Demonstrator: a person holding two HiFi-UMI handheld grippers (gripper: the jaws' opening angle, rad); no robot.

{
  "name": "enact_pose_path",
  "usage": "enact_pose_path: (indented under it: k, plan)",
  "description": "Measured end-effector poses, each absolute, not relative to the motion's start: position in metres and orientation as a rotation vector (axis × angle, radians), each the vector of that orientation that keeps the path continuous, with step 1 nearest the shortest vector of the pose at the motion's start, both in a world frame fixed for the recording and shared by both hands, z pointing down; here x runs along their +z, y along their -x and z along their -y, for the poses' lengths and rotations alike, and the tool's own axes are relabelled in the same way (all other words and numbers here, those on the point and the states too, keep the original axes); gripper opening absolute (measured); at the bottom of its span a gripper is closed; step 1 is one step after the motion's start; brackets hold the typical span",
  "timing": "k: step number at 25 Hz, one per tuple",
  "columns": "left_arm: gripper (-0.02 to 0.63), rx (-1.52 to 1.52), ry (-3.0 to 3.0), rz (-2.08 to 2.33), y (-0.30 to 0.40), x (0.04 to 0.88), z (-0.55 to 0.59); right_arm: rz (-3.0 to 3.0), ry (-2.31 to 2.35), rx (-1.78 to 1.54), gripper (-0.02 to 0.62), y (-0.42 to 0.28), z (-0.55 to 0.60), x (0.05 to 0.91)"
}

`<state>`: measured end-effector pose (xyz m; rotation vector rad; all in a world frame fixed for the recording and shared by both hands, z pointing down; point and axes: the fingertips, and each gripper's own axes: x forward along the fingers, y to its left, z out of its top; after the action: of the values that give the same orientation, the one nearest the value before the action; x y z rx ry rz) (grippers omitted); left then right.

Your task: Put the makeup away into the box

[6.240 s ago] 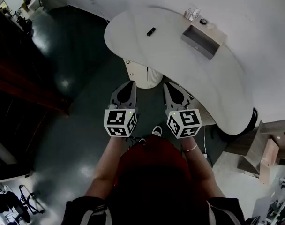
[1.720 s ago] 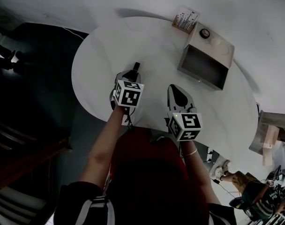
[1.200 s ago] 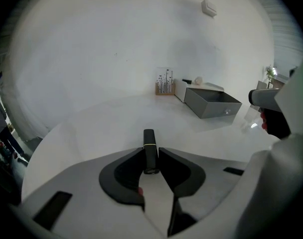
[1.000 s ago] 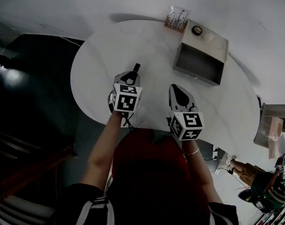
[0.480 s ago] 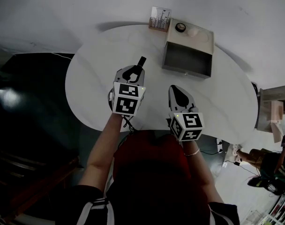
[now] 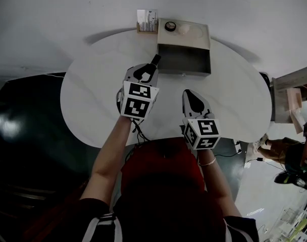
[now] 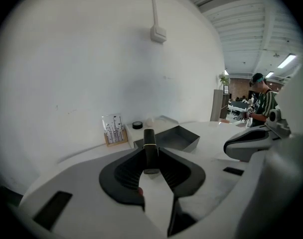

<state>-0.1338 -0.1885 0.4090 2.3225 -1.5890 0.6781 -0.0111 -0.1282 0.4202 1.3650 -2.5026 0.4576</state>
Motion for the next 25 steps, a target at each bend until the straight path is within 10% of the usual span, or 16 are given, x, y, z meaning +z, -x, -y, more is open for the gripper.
enact_pose_path:
  k: [25]
  plan:
    - [0.110, 0.869, -2.403, 1.337, 0.022, 0.448, 0.262, 2.409, -1.515, 0.530, 0.015, -0.083, 0.182, 0.431]
